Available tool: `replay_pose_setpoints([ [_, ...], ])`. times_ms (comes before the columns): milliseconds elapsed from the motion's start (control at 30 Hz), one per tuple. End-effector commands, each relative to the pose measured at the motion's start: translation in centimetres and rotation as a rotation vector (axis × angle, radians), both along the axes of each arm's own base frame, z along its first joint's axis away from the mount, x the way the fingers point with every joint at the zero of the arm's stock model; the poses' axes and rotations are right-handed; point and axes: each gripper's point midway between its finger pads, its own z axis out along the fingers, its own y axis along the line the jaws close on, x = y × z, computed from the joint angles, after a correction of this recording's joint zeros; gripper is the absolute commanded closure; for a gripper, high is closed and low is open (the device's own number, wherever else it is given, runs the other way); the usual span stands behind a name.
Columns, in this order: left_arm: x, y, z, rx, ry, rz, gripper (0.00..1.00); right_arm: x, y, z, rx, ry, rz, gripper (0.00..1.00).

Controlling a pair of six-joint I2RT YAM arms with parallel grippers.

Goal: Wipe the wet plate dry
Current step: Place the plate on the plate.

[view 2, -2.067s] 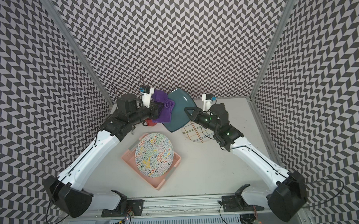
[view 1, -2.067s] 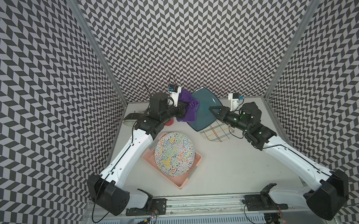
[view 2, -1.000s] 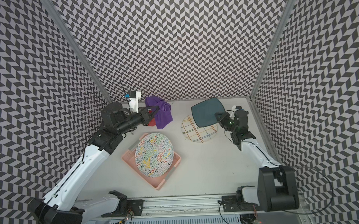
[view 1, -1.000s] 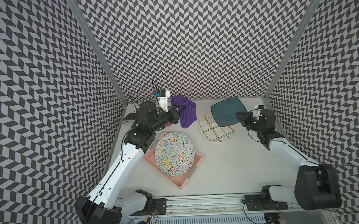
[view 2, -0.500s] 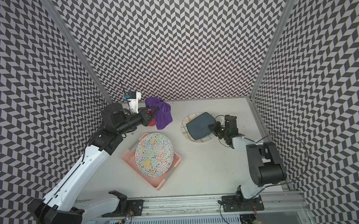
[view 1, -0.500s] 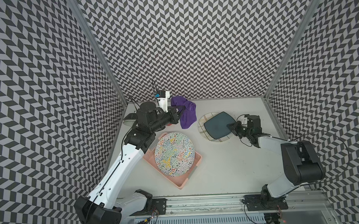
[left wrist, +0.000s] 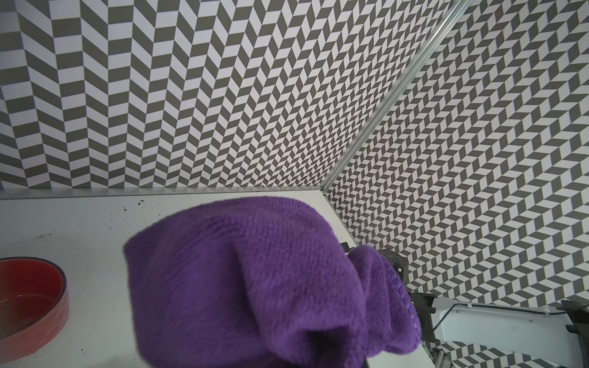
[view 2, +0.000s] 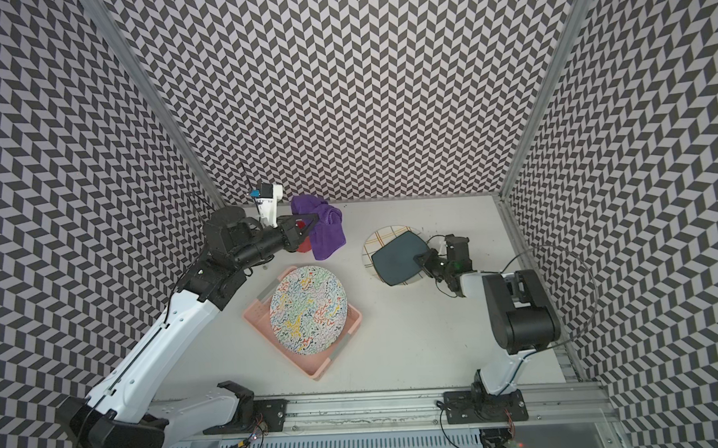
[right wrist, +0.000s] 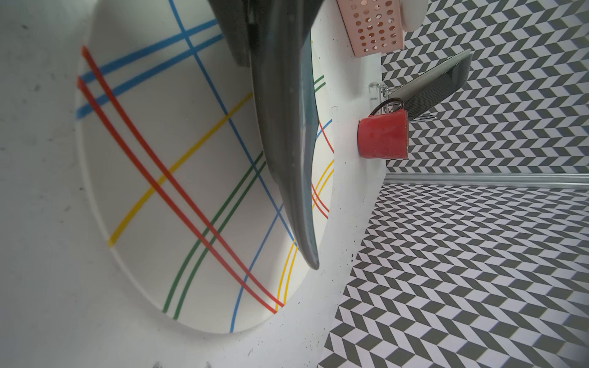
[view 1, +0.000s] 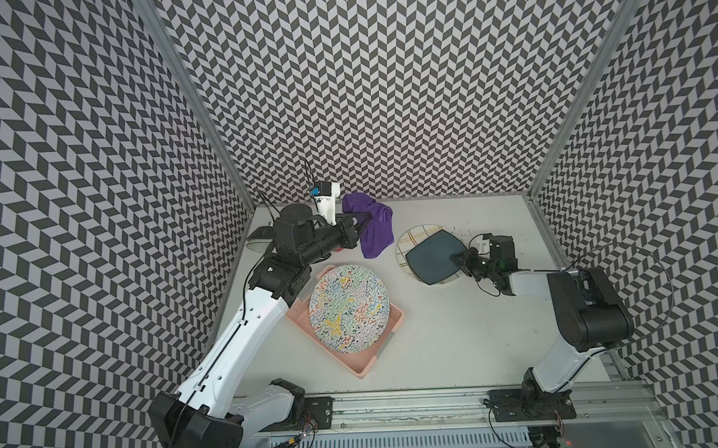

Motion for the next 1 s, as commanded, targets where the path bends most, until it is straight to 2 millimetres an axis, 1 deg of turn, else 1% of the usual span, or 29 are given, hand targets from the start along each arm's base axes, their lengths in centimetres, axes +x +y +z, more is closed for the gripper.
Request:
replay_pose_setpoints([
  [0,-0.6,-0.1,1.0,-0.023,-0.035,-0.019,1.00,-0.1,0.0,-1.8,-0.078,0.015,0.051,0.68],
  [67,-0.6,-0.2,0.9,-0.024,-0.031,-0.021,1.00,-0.4,-0.3,-2.4,-0.118,0.040,0.066,0.62],
  [200,-0.6,-0.2,1.1,-0.028,-0.036,-0.022,1.00,-0.5,-1.2,-2.3,-0.210,0.047,0.076,0.56],
  [267,-0.7,-0.2,1.1,-0.026,-0.037,-0.021,1.00,-0.7,-2.0,-2.2,-0.258,0.059,0.072,0.49],
  [333,-0.6,-0.1,1.1,-0.020,-0.041,-0.016,1.00,-1.0,-2.9,-1.7,-0.301,0.070,0.057,0.40],
  [433,-0.5,0.3,0.8,-0.003,-0.040,0.002,1.00,-1.2,-4.2,0.3,-0.362,0.048,0.036,0.28],
  [500,-0.4,0.6,0.8,0.002,-0.042,0.009,1.00,-1.5,-4.8,2.3,-0.396,0.010,0.021,0.23],
  [567,-0.3,0.9,0.8,0.004,-0.045,0.018,1.00,-1.8,-5.0,4.2,-0.408,-0.026,0.014,0.20],
  [633,-0.2,1.2,0.8,0.008,-0.047,0.023,1.00,-2.2,-4.5,6.8,-0.394,-0.088,0.028,0.21],
  [667,-0.1,1.3,0.9,0.010,-0.048,0.026,1.00,-2.5,-3.6,8.2,-0.367,-0.131,0.056,0.23],
  [733,0.2,1.8,0.9,0.017,-0.052,0.041,1.00,-3.4,-0.2,11.2,-0.282,-0.246,0.163,0.28],
  [800,0.6,2.5,1.0,0.023,-0.053,0.064,1.00,-5.3,4.8,13.6,-0.197,-0.334,0.311,0.34],
  [867,1.1,3.3,1.2,0.023,-0.052,0.093,1.00,-7.6,10.2,14.5,-0.192,-0.374,0.459,0.35],
  [900,1.2,3.7,1.3,0.024,-0.050,0.107,1.00,-8.5,12.2,14.3,-0.197,-0.370,0.509,0.35],
  [933,1.3,4.0,1.5,0.023,-0.052,0.125,1.00,-9.8,15.0,13.9,-0.193,-0.366,0.576,0.35],
  [967,1.3,4.2,1.6,0.020,-0.053,0.134,1.00,-10.3,16.5,13.4,-0.193,-0.356,0.604,0.33],
])
